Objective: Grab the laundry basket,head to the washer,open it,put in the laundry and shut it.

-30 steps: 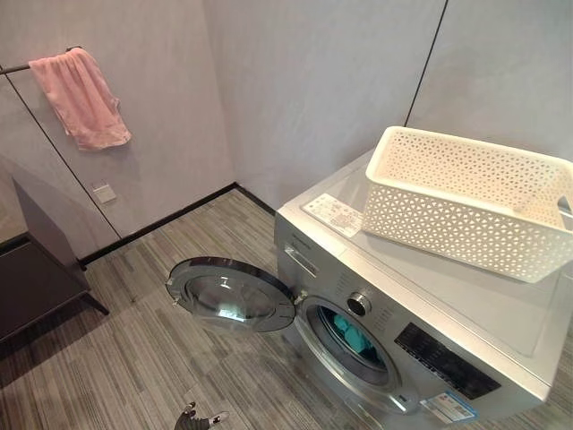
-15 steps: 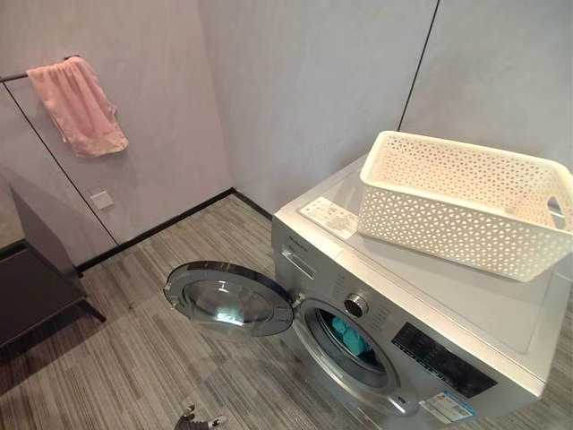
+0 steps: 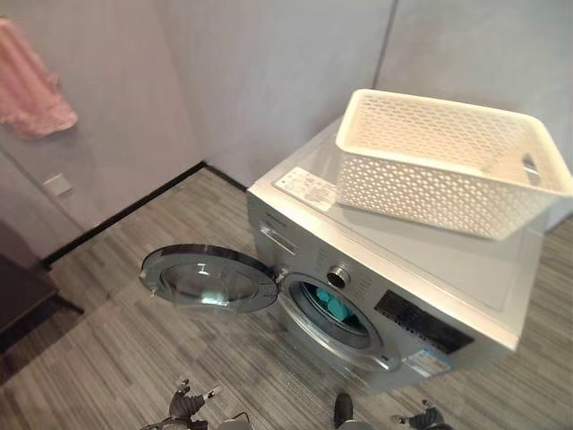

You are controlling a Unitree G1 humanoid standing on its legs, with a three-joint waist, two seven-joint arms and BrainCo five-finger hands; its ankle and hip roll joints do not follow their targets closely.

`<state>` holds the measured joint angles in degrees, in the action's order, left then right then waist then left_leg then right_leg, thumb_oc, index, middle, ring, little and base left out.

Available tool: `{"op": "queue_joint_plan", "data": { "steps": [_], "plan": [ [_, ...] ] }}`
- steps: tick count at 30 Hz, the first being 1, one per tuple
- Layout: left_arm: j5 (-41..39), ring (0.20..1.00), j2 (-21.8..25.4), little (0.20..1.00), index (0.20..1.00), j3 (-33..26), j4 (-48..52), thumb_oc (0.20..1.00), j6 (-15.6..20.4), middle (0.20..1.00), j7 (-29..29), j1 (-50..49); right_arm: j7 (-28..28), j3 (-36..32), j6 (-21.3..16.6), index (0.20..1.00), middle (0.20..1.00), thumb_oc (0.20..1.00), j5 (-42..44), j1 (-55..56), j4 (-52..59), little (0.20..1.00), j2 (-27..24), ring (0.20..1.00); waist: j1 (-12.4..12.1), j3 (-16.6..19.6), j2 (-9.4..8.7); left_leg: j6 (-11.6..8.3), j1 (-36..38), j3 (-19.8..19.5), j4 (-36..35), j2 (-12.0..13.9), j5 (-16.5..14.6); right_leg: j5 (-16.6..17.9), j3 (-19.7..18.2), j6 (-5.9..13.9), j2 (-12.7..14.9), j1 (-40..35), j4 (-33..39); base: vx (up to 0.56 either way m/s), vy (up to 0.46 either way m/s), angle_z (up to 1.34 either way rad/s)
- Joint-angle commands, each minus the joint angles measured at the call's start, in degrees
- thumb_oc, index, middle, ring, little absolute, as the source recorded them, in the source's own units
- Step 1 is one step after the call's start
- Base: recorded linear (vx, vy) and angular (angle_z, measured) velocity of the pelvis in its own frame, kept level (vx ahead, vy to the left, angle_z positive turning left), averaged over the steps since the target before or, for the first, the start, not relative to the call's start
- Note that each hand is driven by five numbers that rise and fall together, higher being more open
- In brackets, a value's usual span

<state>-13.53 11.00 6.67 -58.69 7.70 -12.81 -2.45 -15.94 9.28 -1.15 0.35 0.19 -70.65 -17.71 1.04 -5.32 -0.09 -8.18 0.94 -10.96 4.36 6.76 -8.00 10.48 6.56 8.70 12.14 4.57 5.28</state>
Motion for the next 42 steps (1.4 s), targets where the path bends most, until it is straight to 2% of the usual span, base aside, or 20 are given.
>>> {"op": "queue_joint_plan", "data": {
  "steps": [1,2,4,5,7,9,10,13,15,20,21,24,26,29,30,35,36,37,38,42],
  "plan": [
    [-0.53,1.0,3.19,1.0,1.0,-3.08,2.75,1.0,2.32,1.0,-2.45,0.25,0.89,-0.14,1.16,1.0,1.0,1.0,0.16,0.11,0.42,1.0,1.02,1.0,-1.31,-0.24,-2.45,2.8,-1.36,5.19,1.7,-0.48,-2.44,-0.71,-2.07,6.3,7.4,3.2,-0.28,-0.05,0.414,-0.93],
    [0.55,1.0,3.83,1.0,1.0,-3.2,3.23,1.0,2.11,1.0,-2.58,0.52,0.91,-0.64,1.32,1.0,1.0,1.0,-0.06,0.14,0.54,1.0,1.27,1.0,-1.26,-0.38,-2.8,3.78,-0.22,7.2,0.85,-2.16,-2.78,0.67,-3.26,6.3,8.23,4.45,-0.28,-0.03,0.227,-1.2],
    [2.34,1.0,4.98,1.0,1.0,-3.15,2.88,1.0,1.37,1.0,-2.37,1.25,1.45,-1.05,1.7,1.0,1.0,1.0,0.16,0.1,0.77,1.0,1.68,1.0,-0.79,-1.26,-2.81,5.29,1.68,10.61,-0.57,-3.94,-2.83,1.68,-2.53,6.3,9.54,6.11,-1.2,-0.08,0.339,-1.24],
    [2.35,1.0,5.37,1.0,1.0,-3.6,2.97,1.0,1.34,1.0,-2.42,1.19,1.66,-1.01,1.8,1.0,1.0,1.0,0.19,0.3,0.99,1.0,1.85,1.0,-0.74,-1.71,-2.61,6.12,2.43,11.57,-1.14,-4.75,-2.66,1.5,-1.47,6.3,10.17,7.1,-2.8,-0.15,0.355,-0.86],
    [1.89,1.0,6.27,1.0,1.0,-5.01,3.78,1.0,1.05,1.0,-2.71,0.91,1.78,0.1,1.92,1.0,1.0,1.0,-0.95,1.16,1.51,1.0,2.42,1.0,-1.12,-2.52,-1.58,7.6,3.26,13.42,-2.85,-5.34,-1.18,-1.39,3.79,4.15,10.88,7.32,-7.8,-0.14,0.272,-0.82],
    [1.74,1.0,6.51,1.0,1.0,-5.28,4.3,1.0,0.98,1.0,-2.73,0.7,1.94,0.27,1.91,1.0,1.0,1.0,-1.21,1.26,1.42,1.0,2.42,1.0,-1.13,-2.48,-1.21,8.11,3.47,13.16,-3.63,-5.57,-0.53,-2.58,4.17,3.3,10.39,6.59,-10.09,-0.06,0.136,-0.62],
    [1.38,1.0,6.96,1.0,1.0,-6.01,4.94,1.0,0.63,1.0,-2.7,0.2,2.3,0.33,1.92,1.0,1.0,1.0,-1.38,1.46,1.05,1.0,2.52,1.0,-1.33,-1.92,-0.71,9.05,3.93,12.65,-5.1,-6.27,0.65,-4.18,3.27,2.23,8.32,5.15,-13.83,-0.02,0.099,-0.3],
    [1.94,1.0,7.35,1.0,1.0,-6.65,5.79,1.0,0.08,1.0,-2.6,-0.16,2.68,0.48,1.99,1.0,1.0,1.0,-1.84,1.49,0.59,1.0,2.6,1.0,-1.85,-0.93,-0.63,9.82,3.77,12.72,-6.24,-6.97,1.6,-5.67,3.18,1.53,6.71,4.89,-17.78,-0.02,0.115,-0.11],
    [4.8,1.0,9.04,1.0,1.0,-7.49,8.89,1.0,-1.02,1.0,-3.41,-0.86,3.27,0.81,1.98,1.0,1.0,1.0,-2.52,1.37,0.12,1.0,2.49,1.0,-2.8,-0.4,-0.36,10.46,3.74,13.17,-6.2,-7.16,2.14,-8.14,5.75,0.75,5.26,3.32,-23.48,0.02,0.031,-0.12],
    [7.99,1.0,11.49,1.0,1.0,-10.85,16.84,1.0,-1.96,1.0,-5.73,-2.41,4.16,2.1,2.28,1.0,1.0,1.0,-3.96,0.45,1.19,1.0,2.19,1.0,-4.34,1.11,-1.22,9.83,3.11,14.63,-6.9,-7.64,3.0,-8.68,9.51,1.09,5.48,-1.07,-20.14,0.01,-0.03,-0.03],
    [10.51,1.0,12.41,1.0,1.0,-12.33,20.77,1.0,-2.41,1.0,-6.8,-3.37,4.8,3.19,2.51,1.0,1.0,1.0,-4.72,-0.59,2.09,1.0,2.3,1.0,-5.33,1.97,-1.73,9.31,3.01,16.1,-7.79,-7.37,3.5,-9.44,11.05,1.33,5.92,-2.69,-16.57,0.02,-0.09,-0.29],
    [13.9,1.0,14.02,1.0,1.0,-13.82,24.68,1.0,-2.87,1.0,-7.84,-4.44,5.58,3.88,2.31,1.0,1.0,1.0,-5.22,-1.12,2.26,1.0,2.46,1.0,-5.87,2.65,-2.12,8.52,3.32,17.21,-8.89,-6.7,4.11,-9.61,11.31,2.0,5.5,-4.4,-12.94,0.03,-0.089,-0.29],
    [18.69,1.0,18.13,1.0,1.0,-15.66,26.28,1.0,-3.15,1.0,-9.99,-3.13,6.31,4.86,2.03,1.0,1.0,1.0,-5.73,-2.16,1.74,1.0,2.65,1.0,-6.2,2.91,-2.87,7.33,3.19,17.85,-9.36,-5.53,4.46,-10.17,11.97,2.42,5.0,-5.69,-10.5,0.04,-0.122,-0.22],
    [23.19,1.0,23.84,1.0,1.0,-15.68,24.29,1.0,-5.11,1.0,-12.66,2.97,6.94,6.22,2.06,1.0,1.0,1.0,-6.49,-2.57,0.33,1.0,2.46,1.0,-5.43,2.11,-3.37,6.13,2.2,17.43,-9.36,-4.14,4.9,-11.04,12.59,2.25,4.09,-5.99,-9.64,0.0,-0.101,-0.03],
    [23.19,1.0,23.88,1.0,1.0,-15.64,24.22,1.0,-5.1,1.0,-12.67,3.12,6.94,6.16,2.05,1.0,1.0,1.0,-6.5,-2.65,0.3,1.0,2.5,1.0,-5.41,2.16,-3.43,6.15,1.96,17.39,-9.36,-4.17,5.11,-10.82,12.65,2.2,4.1,-5.86,-9.48,-0.02,-0.063,0.05],
    [23.39,1.0,37.59,1.0,1.0,-13.67,17.64,1.0,-7.88,1.0,-10.27,15.84,7.34,7.31,2.63,1.0,1.0,1.0,-7.8,-3.37,-0.11,1.0,0.23,1.0,-3.69,0.18,-3.73,5.19,-0.18,17.04,-9.36,-2.17,6.2,-11.22,13.17,2.02,2.81,-3.83,-10.03,-0.03,-0.046,0.07],
    [23.32,1.0,37.7,1.0,1.0,-13.35,17.36,1.0,-7.78,1.0,-10.31,16.3,7.34,7.13,2.63,1.0,1.0,1.0,-7.8,-3.47,-0.14,1.0,0.32,1.0,-3.79,0.24,-3.85,5.23,-0.48,17.01,-9.36,-2.23,6.42,-10.99,13.2,1.98,2.84,-3.61,-9.88,-0.1,-0.037,-0.01],
    [22.72,1.0,41.98,1.0,1.0,-10.96,13.09,1.0,-8.27,1.0,-10.03,22.14,7.01,8.32,2.59,1.0,1.0,1.0,-7.78,-4.52,0.02,1.0,-0.27,1.0,-3.21,-1.39,-4.13,5.09,-1.15,17.04,-9.26,-1.58,6.8,-11.2,12.7,1.93,2.32,-2.4,-10.58,-0.1,-0.041,0.01],
    [22.33,1.0,43.7,1.0,1.0,-9.39,11.17,1.0,-8.19,1.0,-9.93,24.9,6.88,8.75,2.54,1.0,1.0,1.0,-7.7,-5.17,0.18,1.0,-0.33,1.0,-3.22,-2.16,-4.43,5.14,-1.78,16.99,-9.04,-1.37,7.02,-11.18,12.43,1.85,2.18,-1.52,-10.92,-0.14,-0.054,0.01],
    [17.14,1.0,47.69,1.0,1.0,-2.27,2.35,1.0,-7.51,1.0,-6.8,36.91,6.56,10.93,2.55,1.0,1.0,1.0,-7.14,-7.85,1.06,1.0,-0.63,1.0,-3.12,-5.26,-5.77,5.37,-4.36,17.1,-7.68,-0.66,7.66,-10.59,11.37,1.64,1.79,1.63,-12.14,-0.1,-0.027,0.05]
  ]
}}
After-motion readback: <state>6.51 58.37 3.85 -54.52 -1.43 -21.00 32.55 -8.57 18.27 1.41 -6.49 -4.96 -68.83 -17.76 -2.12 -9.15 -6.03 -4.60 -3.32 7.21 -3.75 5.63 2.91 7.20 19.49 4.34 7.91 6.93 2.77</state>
